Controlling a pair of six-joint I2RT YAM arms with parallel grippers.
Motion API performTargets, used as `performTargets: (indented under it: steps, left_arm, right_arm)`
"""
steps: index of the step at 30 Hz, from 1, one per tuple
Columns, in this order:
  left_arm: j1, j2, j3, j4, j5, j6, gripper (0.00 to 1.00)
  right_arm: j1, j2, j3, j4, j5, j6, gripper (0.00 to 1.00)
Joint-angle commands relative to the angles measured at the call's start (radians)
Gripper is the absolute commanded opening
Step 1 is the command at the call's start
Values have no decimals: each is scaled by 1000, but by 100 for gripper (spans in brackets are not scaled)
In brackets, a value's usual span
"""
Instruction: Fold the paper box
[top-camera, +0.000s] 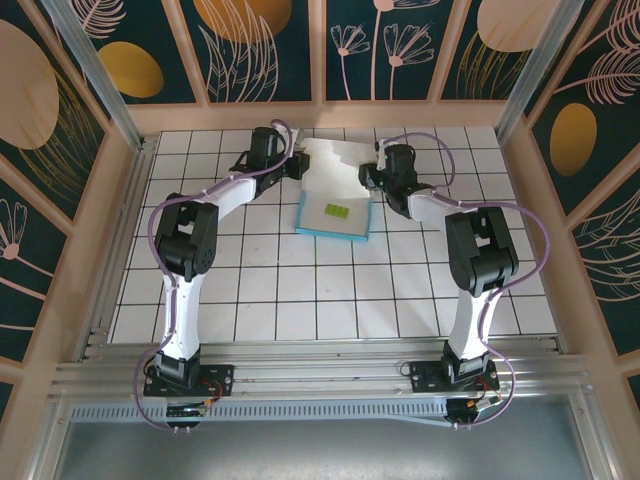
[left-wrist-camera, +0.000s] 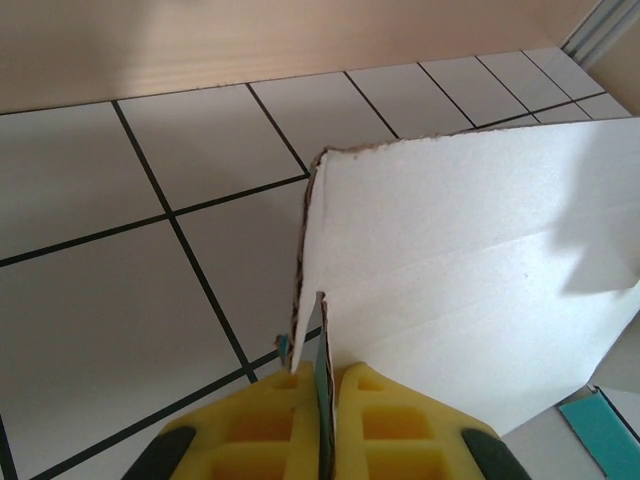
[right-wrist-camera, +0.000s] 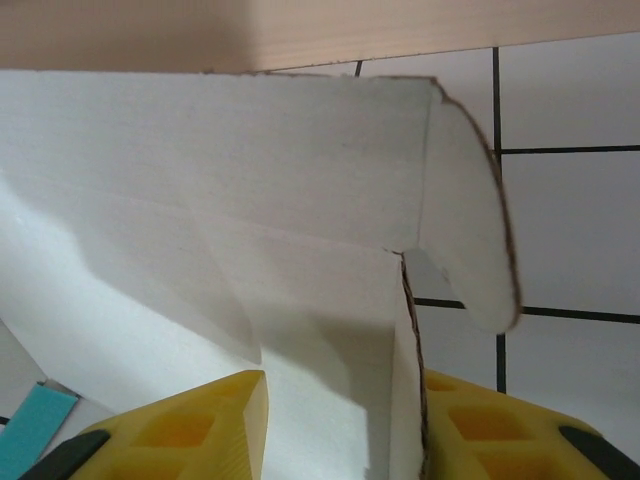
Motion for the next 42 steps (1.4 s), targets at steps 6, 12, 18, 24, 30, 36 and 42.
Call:
performTargets:
  steps: [6, 12, 18, 24, 30, 36, 42]
  left_arm:
    - [-29, -31, 31, -6, -45, -24, 1]
    - [-30, -17, 69, -41, -64, 0, 1]
    - [-38, -10, 74, -52, -70, 23, 0]
    - [-45, -7, 57, -20, -56, 97, 0]
    - [-47, -4, 52, 30, -73, 173, 0]
    - [-49, -24, 6, 82, -64, 243, 0]
    - [-53, -39, -48, 135, -42, 316, 0]
  right_arm:
    - [9, -84, -52, 64, -45, 107, 46]
    - [-14, -116, -80, 104, -87, 142, 50]
    - [-28, -114, -78, 83, -104, 156, 61]
    - [-98, -160, -123, 60, -145, 153, 78]
    - [-155, -260, -208, 90, -171, 96, 99]
    - [-165, -362, -231, 72, -158, -89, 99]
    - [-151, -391, -224, 70, -305, -507, 98]
